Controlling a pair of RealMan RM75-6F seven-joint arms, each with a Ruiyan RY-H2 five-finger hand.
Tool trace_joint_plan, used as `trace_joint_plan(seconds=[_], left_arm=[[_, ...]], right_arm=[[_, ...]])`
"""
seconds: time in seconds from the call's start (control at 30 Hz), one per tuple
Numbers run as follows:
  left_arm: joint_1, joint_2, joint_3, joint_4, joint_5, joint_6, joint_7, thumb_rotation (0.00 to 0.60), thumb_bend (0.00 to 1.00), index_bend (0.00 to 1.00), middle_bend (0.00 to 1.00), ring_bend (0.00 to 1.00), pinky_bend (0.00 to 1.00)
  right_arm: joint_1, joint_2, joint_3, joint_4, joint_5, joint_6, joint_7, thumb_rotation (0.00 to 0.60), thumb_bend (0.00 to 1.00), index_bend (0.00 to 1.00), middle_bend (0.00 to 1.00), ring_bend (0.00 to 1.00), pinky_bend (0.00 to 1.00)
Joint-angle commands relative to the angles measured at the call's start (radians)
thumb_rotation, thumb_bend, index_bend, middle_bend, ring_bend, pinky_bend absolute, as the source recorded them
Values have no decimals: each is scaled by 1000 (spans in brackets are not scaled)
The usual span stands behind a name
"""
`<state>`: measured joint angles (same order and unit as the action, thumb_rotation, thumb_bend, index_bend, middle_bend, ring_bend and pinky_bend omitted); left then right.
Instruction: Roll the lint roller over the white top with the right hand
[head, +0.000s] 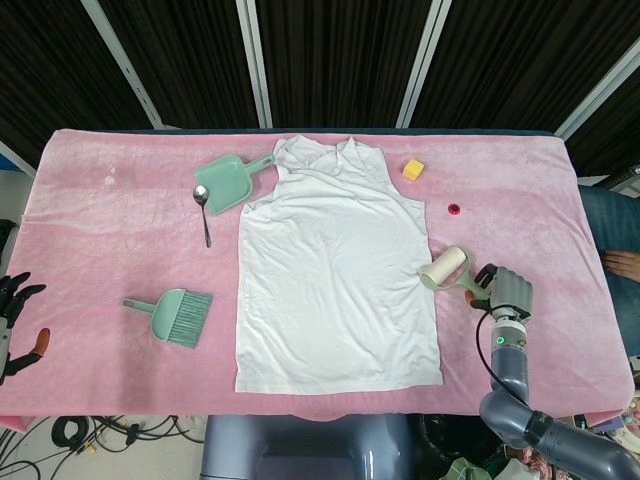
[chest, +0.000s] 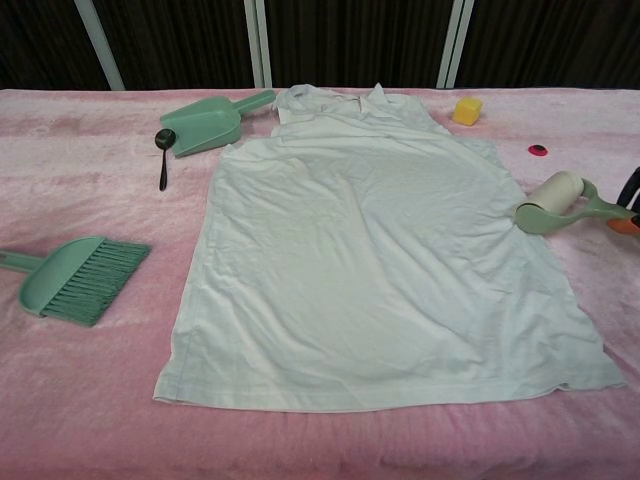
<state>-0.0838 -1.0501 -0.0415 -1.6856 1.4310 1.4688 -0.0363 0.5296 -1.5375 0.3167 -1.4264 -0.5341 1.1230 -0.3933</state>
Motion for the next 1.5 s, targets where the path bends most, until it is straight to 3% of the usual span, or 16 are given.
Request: trace_joint_plan(seconds=[0.03, 0.53, 0.87, 1.23, 1.5], left_arm=[[1, 0, -1, 0, -1, 0, 0, 600, 427, 188, 78, 0, 10], [6, 2, -4, -15, -11, -3, 4, 600, 428, 188, 78, 0, 10], [10, 5, -7, -17, -8, 2, 2, 600, 427, 188, 78, 0, 10], [9, 6, -12, -14, -10, -4, -3, 600, 428, 188, 78, 0, 10], [8, 10, -14, -13, -10, -8, -11, 600, 427, 188, 79, 0, 10]], right_arm=[[-7, 8, 1, 3, -27, -10, 29, 600, 604, 654, 588, 591, 509], [-54, 127, -8, -33, -223, -126, 230, 600, 621, 662, 595, 593, 511], [15, 205, -15, -53, -343, -302, 299, 600, 629, 676, 605, 593, 516], [137, 146, -26, -27, -245, -360, 210, 600, 637, 682, 610, 596, 524], [200, 116, -70, -6, -184, -388, 141, 600, 637, 682, 610, 596, 524]])
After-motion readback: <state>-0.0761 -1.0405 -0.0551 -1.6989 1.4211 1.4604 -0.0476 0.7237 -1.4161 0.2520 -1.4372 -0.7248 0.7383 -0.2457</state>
